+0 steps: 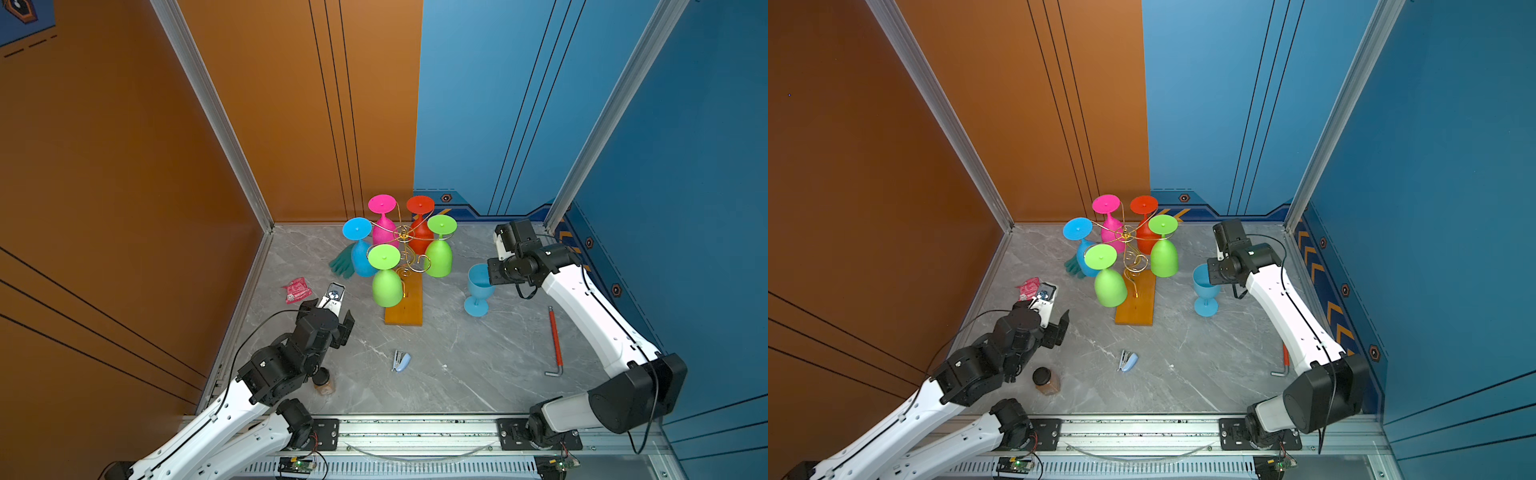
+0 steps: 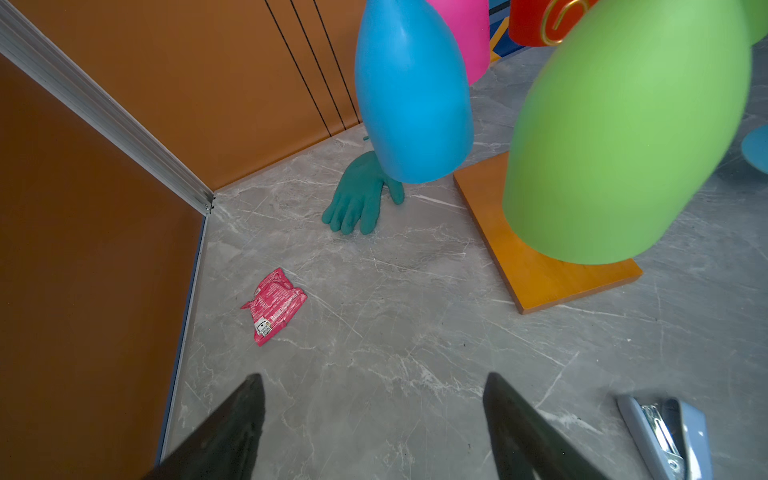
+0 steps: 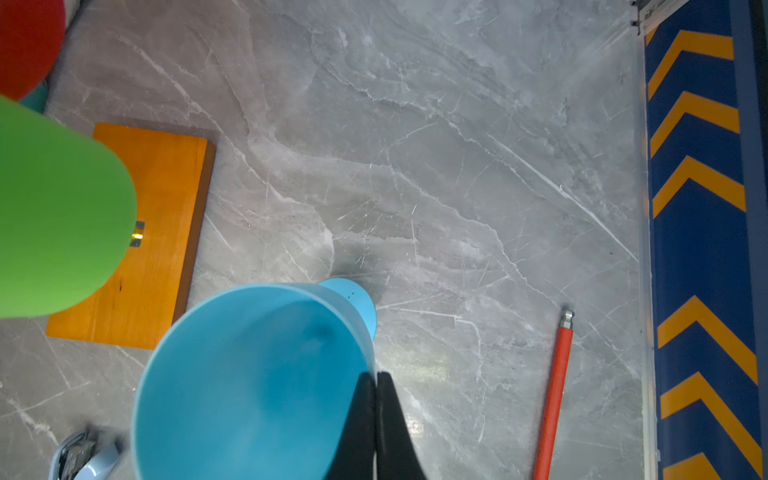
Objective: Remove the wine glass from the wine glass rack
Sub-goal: 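Carry the light-blue glass away from the robot with the right gripper while the left withdraws, then lower the light-blue glass upright onto the table and open the right gripper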
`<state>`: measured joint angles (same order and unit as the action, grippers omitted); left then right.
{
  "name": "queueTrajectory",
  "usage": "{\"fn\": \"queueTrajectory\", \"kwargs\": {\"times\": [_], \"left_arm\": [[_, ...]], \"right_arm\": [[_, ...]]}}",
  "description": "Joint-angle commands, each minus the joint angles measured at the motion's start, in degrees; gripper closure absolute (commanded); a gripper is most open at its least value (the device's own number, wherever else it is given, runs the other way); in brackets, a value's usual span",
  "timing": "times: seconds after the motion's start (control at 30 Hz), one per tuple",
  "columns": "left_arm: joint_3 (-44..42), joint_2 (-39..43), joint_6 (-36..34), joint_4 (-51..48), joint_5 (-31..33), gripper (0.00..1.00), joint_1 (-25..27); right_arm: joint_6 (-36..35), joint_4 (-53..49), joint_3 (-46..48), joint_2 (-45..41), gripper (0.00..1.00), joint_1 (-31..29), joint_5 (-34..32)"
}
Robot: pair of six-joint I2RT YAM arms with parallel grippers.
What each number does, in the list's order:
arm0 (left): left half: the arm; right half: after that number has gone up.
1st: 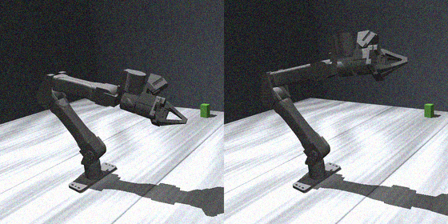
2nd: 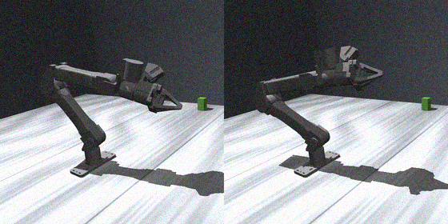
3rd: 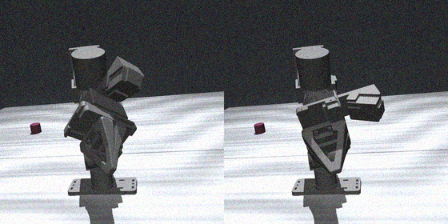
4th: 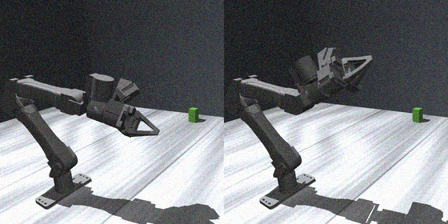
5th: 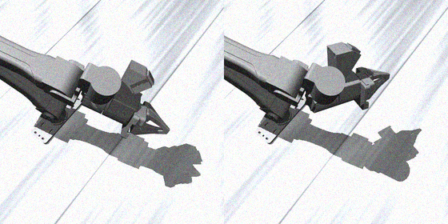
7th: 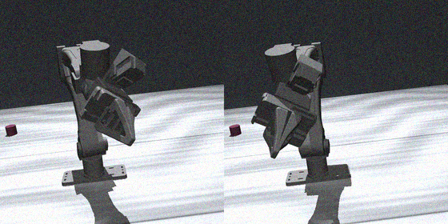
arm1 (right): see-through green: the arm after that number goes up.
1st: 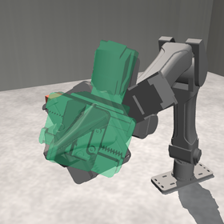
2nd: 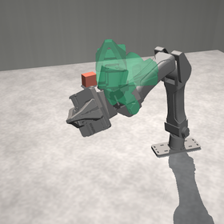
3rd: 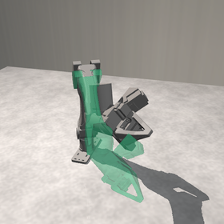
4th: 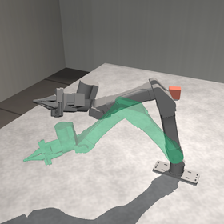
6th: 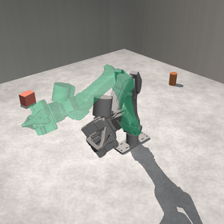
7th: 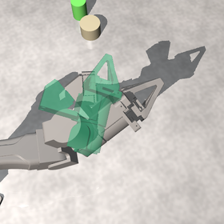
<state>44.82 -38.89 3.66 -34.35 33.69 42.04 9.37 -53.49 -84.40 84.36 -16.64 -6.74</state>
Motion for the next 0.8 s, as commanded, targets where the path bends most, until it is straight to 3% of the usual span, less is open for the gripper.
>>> {"fn": "queueTrajectory", "kwargs": {"times": [0.0, 0.47, 0.63, 0.77], "left_arm": [[1.5, 0.1, 2.6, -1.6, -4.7, 0.17, -3.6], [0.5, -0.2, 5.1, 2.4, -17.1, 0.16, -14.7], [-1.0, 1.4, 5.0, 5.5, -23.2, 0.15, -16.1], [-1.2, 1.4, 5.3, 5.7, -23.1, 0.15, -16.3]], "right_arm": [[-0.2, 3.7, -3.6, 3.0, 1.00, 0.9, -2.5], [1.4, 6.0, -23.2, 22.3, 1.00, 3.1, 1.0], [1.6, 6.0, -28.1, 27.1, 1.00, 3.2, 3.0], [2.7, 6.0, -31.6, 30.1, 1.00, 3.2, 4.5]]}}
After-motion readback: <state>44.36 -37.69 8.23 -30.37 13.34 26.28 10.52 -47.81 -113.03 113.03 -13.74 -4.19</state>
